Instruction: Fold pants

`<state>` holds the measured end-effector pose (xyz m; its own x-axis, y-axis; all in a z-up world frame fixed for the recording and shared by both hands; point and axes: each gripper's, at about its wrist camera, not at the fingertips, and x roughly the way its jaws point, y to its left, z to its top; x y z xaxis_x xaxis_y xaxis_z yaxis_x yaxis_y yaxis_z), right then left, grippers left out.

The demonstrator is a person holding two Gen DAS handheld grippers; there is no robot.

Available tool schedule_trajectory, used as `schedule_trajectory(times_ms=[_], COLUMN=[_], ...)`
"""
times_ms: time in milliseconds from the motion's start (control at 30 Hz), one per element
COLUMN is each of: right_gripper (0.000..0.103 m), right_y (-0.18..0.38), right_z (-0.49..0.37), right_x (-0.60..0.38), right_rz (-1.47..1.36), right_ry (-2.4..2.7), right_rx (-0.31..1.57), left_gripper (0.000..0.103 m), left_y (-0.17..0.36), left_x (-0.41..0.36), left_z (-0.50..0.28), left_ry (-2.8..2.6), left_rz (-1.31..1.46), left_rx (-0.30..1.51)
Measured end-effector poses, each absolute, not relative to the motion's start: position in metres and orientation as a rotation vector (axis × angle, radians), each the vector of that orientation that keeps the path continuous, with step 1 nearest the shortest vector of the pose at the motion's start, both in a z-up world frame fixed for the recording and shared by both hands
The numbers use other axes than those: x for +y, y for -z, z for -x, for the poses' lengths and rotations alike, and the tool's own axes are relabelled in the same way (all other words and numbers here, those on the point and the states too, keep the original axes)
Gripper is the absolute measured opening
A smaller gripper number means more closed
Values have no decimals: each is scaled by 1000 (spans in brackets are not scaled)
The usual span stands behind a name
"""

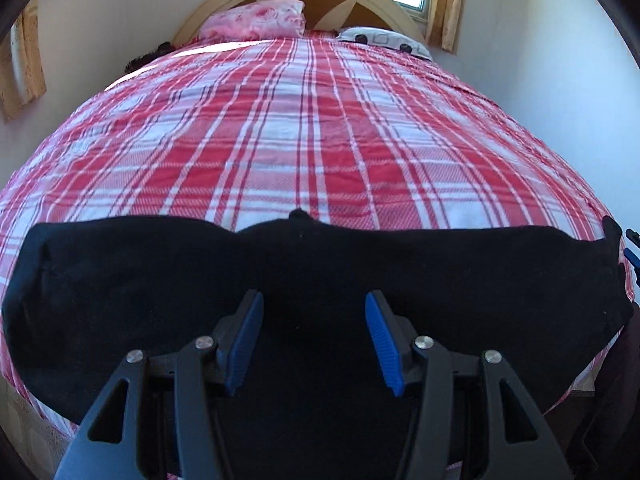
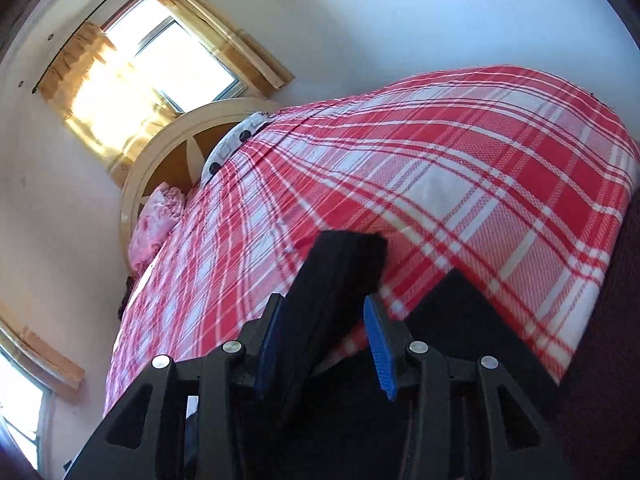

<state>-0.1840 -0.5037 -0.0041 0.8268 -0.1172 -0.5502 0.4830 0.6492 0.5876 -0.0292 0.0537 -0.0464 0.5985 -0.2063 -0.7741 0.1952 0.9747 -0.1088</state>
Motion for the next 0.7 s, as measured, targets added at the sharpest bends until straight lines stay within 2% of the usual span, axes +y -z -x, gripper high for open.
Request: schedule_trajectory(times_ms=[200,233,267,300,533,700], right_gripper=[43,33,9,6,4,4], right_y=[24,24,21,17,-34,-60], right_z=[158,156,157,157,196,238], right_x=[-519,-518,-515,-512,-504,-513], right_rz=[-809,-792,-771,-748,-740,-857], right_ry=[345,340,329,317,221,150], right_rx=[566,569,564,563,453,337], left_gripper=[56,56,56,56,58,58], left_y=[49,50,50,50,50,50], left_x=[46,45,45,45,44,44], left_z=[33,33,33,32,30,29], left_ry=[204,201,199,199,197,198], left_rz=[-40,-46,-49,-51,-51,-48], left_rx=[892,891,891,893,904,904])
